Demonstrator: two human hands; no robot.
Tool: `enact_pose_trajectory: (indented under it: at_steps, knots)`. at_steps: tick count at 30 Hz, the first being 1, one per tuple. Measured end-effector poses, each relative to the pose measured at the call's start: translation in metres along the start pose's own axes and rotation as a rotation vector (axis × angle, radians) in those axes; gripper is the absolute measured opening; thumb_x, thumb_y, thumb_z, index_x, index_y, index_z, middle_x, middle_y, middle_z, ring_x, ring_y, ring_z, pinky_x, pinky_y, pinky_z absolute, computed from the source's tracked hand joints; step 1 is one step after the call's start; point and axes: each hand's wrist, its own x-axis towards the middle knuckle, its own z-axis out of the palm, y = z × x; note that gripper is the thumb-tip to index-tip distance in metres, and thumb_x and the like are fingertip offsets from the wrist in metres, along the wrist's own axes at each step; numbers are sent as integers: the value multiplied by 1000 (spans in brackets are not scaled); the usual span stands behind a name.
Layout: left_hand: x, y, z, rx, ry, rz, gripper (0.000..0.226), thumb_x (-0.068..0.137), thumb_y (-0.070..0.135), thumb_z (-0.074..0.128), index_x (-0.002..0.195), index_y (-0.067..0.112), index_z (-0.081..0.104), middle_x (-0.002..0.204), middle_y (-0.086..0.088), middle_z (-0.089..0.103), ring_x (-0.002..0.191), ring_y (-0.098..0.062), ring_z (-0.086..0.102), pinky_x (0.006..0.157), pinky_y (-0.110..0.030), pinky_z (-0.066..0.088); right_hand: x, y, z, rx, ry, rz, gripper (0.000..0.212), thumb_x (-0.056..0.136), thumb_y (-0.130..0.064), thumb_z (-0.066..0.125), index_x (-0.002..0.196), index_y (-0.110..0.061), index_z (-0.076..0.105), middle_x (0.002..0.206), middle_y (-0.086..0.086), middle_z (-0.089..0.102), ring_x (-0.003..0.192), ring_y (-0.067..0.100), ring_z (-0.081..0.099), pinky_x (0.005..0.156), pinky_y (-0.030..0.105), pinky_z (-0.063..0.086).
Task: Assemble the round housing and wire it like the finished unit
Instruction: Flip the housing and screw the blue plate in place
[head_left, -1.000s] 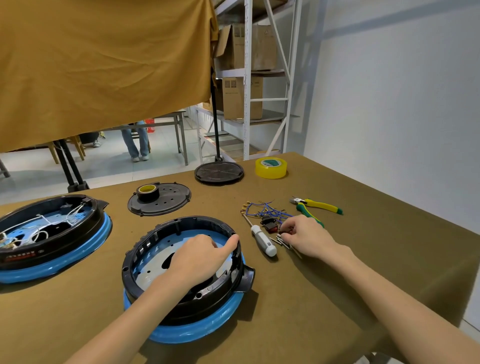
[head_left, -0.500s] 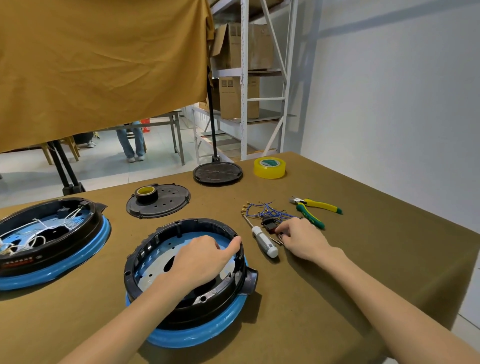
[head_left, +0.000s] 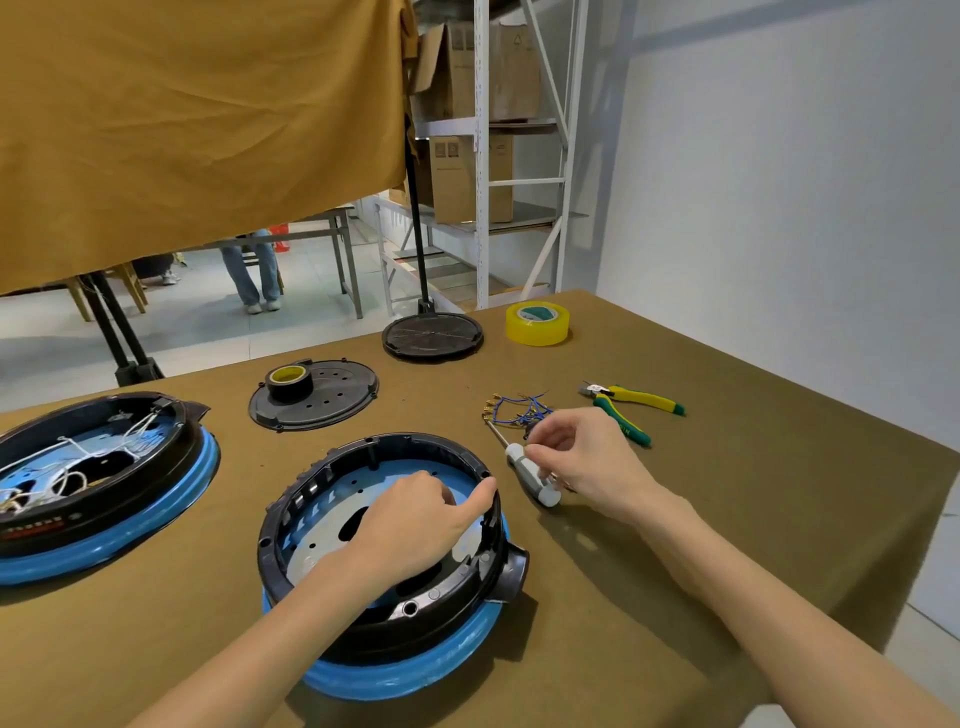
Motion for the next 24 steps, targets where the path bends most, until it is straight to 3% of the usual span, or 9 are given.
enact_pose_trajectory:
  at_steps: [3, 9, 13, 16, 20, 21, 24]
  knots:
    - [-4, 2, -4, -37, -12, -7, 71, 93, 77, 37, 54, 20, 22, 46, 3, 14, 45, -17, 18, 50, -31, 24, -10, -20, 6, 201, -52, -47, 5, 90, -7, 75, 91, -8, 80, 72, 6, 76, 66, 21, 74, 65, 29, 62]
    - [-7, 4, -7, -47, -34, 0, 71, 88, 82, 33, 54, 20, 24, 45, 4, 18, 43, -16, 19, 50, -32, 25, -20, -38, 15, 92, -119, -122, 20, 91, -3, 73, 107, -12, 81, 87, -3, 76, 76, 9, 71, 73, 22, 57]
    - [-10, 3, -8, -57, -57, 34, 72, 89, 82, 31, 55, 18, 31, 47, 3, 23, 45, -17, 24, 51, -35, 31, -21, -41, 14, 60, -118, -145, 14, 86, -6, 79, 98, -14, 82, 84, -4, 78, 79, 9, 73, 75, 25, 60]
    - [-12, 2, -9, -49, -69, 44, 74, 91, 81, 28, 58, 16, 40, 51, 1, 33, 48, -14, 40, 63, -37, 48, -19, -38, 12, 60, -133, -139, 10, 83, -7, 81, 90, -14, 83, 81, -3, 78, 76, 11, 73, 73, 26, 61]
    - [-10, 0, -8, -65, -67, 28, 73, 99, 71, 23, 62, 12, 44, 61, -4, 43, 73, -22, 61, 77, -45, 53, -19, -35, 14, 124, -138, -115, 9, 84, -8, 82, 90, -15, 83, 83, -1, 78, 76, 14, 72, 71, 26, 58]
    - [-9, -2, -8, -90, -69, 11, 74, 103, 65, 22, 66, 8, 52, 68, -4, 51, 76, -24, 63, 81, -46, 53, -19, -34, 14, 135, -141, -110, 10, 84, -8, 82, 90, -16, 84, 83, -3, 78, 77, 12, 72, 72, 24, 58]
    - [-3, -6, -8, -96, -94, -6, 59, 110, 41, 19, 109, 5, 67, 103, -13, 68, 97, -29, 63, 94, -52, 50, -18, -36, 13, 116, -169, -92, 12, 84, -8, 81, 89, -19, 83, 82, -6, 78, 74, 4, 69, 69, 19, 54]
